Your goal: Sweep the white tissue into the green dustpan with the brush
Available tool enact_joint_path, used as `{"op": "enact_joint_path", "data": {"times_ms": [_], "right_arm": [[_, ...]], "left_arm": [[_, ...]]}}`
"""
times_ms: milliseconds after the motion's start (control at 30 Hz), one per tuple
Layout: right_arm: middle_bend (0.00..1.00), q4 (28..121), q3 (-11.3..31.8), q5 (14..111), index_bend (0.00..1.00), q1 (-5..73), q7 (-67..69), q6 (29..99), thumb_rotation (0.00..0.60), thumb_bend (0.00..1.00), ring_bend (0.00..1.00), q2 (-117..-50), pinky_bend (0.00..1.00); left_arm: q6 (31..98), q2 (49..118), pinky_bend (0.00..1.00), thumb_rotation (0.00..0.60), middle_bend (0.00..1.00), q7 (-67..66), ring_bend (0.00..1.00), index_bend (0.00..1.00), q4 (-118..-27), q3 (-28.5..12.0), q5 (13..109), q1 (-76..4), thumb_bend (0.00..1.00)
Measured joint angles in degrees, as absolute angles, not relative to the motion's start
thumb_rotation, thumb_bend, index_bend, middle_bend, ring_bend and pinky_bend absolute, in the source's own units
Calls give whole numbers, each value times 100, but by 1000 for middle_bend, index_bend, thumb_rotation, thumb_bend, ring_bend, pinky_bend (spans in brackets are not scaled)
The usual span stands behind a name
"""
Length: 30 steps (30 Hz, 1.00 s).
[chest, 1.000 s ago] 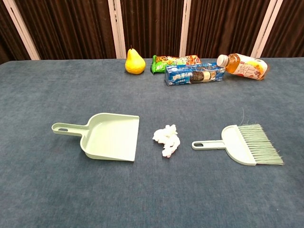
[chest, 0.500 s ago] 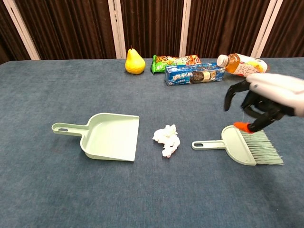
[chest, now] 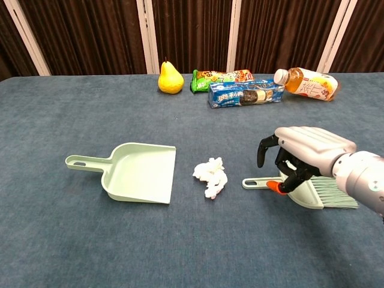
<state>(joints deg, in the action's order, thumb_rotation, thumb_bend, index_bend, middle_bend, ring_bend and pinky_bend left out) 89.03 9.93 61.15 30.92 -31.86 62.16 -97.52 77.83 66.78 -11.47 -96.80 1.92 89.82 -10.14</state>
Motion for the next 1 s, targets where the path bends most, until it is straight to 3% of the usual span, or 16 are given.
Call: {"op": "enact_joint_path", "data": {"times_ms": [567,667,833,1000], "right_arm": [[863,8320,814,6023,453,3117,-3177,6299,600,344,917,-10114,795],[863,8223,809,5991,562,3124,-3158,6276,600,381,918,-10164,795],[863,8178,800,6016,828,3122,-3076,6265,600,545,917,-10177,795],[863,8275,827,6059,864,3119,-2981,6271,600,557,918,-10104,795]], "left_arm": [[7775,6647,0,600,0,-1052,0,0,-9692,197,8983,-1029,0],[7772,6644,0,600,0,-1044,0,0,-9696,200,8990,-1033,0],[7751,6642,0,600,0,-1055,0,0,-9694,202,8969,-1038,0],[7742,6639,0,600,0,-1067,0,0,-9697,203,8952,-1038,0]]}}
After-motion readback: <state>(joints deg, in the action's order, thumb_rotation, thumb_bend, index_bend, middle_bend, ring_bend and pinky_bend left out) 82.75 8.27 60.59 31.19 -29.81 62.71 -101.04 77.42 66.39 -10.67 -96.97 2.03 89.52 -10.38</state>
